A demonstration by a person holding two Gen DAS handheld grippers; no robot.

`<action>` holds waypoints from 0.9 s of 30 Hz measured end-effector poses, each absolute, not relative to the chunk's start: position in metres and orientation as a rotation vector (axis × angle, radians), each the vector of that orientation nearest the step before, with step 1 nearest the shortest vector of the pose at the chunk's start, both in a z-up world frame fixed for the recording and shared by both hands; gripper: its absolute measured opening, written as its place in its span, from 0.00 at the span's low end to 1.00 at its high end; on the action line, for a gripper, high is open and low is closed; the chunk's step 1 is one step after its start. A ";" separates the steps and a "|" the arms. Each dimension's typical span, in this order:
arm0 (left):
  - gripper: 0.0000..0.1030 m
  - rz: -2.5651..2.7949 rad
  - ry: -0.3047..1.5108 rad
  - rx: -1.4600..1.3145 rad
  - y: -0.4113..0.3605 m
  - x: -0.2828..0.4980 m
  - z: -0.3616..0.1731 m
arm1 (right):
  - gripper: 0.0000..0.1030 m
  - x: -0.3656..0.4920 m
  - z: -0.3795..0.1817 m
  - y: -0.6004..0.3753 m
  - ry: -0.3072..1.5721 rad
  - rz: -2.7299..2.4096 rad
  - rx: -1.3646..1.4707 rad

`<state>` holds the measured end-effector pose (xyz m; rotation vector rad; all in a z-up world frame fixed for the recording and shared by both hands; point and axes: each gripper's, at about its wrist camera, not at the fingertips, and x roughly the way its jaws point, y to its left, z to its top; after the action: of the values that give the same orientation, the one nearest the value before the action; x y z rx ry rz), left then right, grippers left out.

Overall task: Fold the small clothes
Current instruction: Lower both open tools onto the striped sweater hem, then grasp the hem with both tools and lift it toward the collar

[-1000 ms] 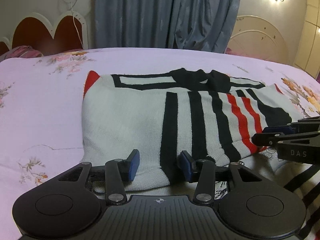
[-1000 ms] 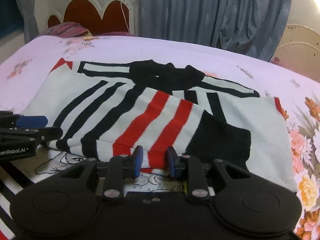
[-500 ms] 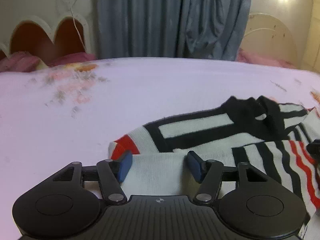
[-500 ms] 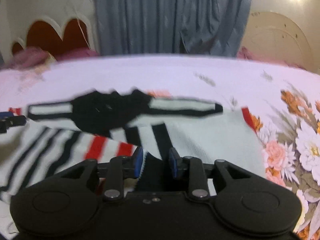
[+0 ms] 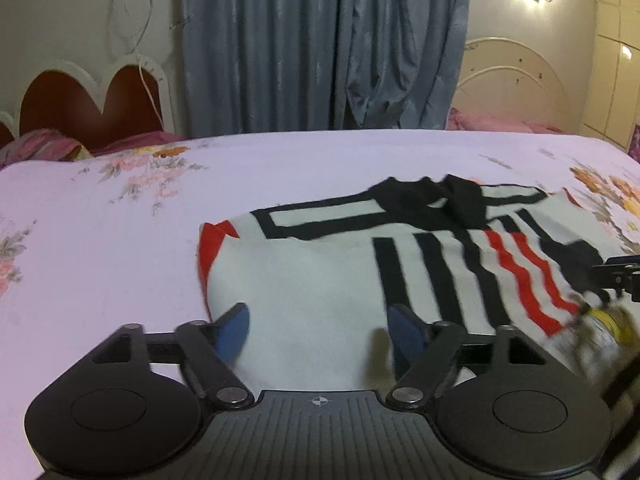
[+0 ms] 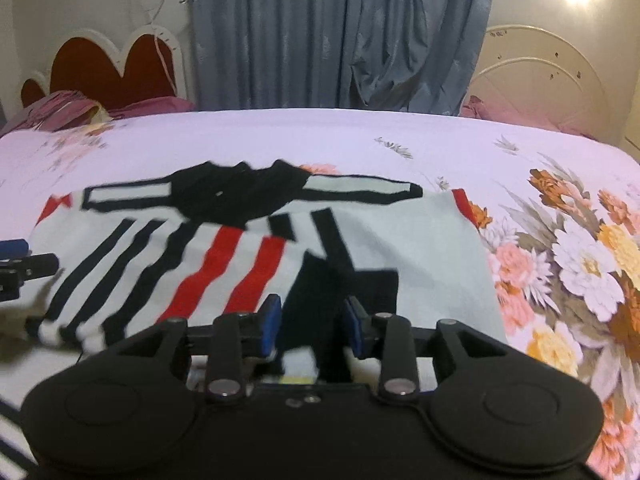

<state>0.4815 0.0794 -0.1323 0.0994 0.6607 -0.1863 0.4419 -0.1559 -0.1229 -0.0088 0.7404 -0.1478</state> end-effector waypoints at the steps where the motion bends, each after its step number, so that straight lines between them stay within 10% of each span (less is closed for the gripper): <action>1: 0.80 -0.181 0.655 0.106 0.079 0.475 -0.130 | 0.34 0.435 -0.122 -0.153 0.741 -0.143 -0.006; 17: 0.99 -0.100 0.653 0.060 0.091 0.361 -0.103 | 0.62 0.351 -0.087 -0.174 0.674 -0.077 0.099; 22: 0.88 -0.077 0.725 -0.043 0.105 0.297 -0.115 | 0.42 0.295 -0.095 -0.218 0.725 -0.043 0.209; 27: 0.74 -0.076 0.810 -0.197 0.115 0.244 -0.136 | 0.45 0.234 -0.111 -0.258 0.775 -0.043 0.306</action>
<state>0.2436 0.1153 -0.1357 -0.1974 0.8098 -0.0763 0.2339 -0.2581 -0.1112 0.3063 0.7751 -0.0429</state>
